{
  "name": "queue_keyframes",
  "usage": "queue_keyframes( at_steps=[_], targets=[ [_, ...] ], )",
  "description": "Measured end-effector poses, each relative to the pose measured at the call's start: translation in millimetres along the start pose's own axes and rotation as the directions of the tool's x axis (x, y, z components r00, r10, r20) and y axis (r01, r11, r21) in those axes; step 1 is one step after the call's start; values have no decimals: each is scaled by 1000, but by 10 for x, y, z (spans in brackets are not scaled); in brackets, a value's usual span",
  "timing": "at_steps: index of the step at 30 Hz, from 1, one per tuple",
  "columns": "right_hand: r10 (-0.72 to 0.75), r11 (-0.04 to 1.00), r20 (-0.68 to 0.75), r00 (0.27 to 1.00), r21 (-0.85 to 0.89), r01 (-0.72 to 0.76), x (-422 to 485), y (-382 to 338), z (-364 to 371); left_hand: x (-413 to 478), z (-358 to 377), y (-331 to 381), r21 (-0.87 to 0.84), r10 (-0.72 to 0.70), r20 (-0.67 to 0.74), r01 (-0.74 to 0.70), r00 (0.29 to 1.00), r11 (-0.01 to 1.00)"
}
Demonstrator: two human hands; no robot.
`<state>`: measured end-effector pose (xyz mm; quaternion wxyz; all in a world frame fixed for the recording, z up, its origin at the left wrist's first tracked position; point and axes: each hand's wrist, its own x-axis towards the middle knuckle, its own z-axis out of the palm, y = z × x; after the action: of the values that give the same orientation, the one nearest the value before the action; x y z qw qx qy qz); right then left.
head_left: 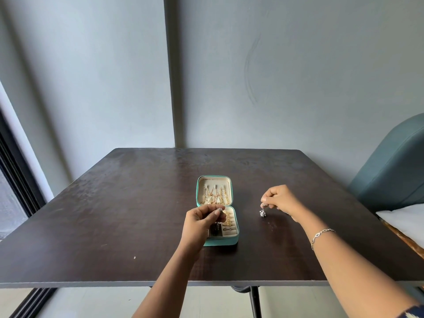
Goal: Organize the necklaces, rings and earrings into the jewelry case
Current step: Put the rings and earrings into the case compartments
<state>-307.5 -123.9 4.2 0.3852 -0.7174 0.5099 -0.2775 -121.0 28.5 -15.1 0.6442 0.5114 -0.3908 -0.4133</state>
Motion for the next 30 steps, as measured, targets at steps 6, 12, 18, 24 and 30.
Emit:
queue_keyframes(
  at_steps=[6,12,18,24,30],
  targets=[
    [-67,993,-192,979,-113,46,121,175,-136,2,-4,-2,-11,-5,-6,4,1000,1000],
    [20,947,-299,954,-301,-114,178,375,-279,6,-3,-8,-28,-4,-8,4,1000,1000],
    [-35,874,-291,956,-473,-112,170,422,-232,11,-3,-12,-32,-7,-7,7,1000,999],
    [-73,836,-274,959,-541,-91,242,319,-175,11,-11,-24,-39,-3,0,3,1000,999],
    [-9,770,-137,991,-633,-80,325,198,-138,3,-9,-21,-21,3,5,-3,1000,1000]
  ],
)
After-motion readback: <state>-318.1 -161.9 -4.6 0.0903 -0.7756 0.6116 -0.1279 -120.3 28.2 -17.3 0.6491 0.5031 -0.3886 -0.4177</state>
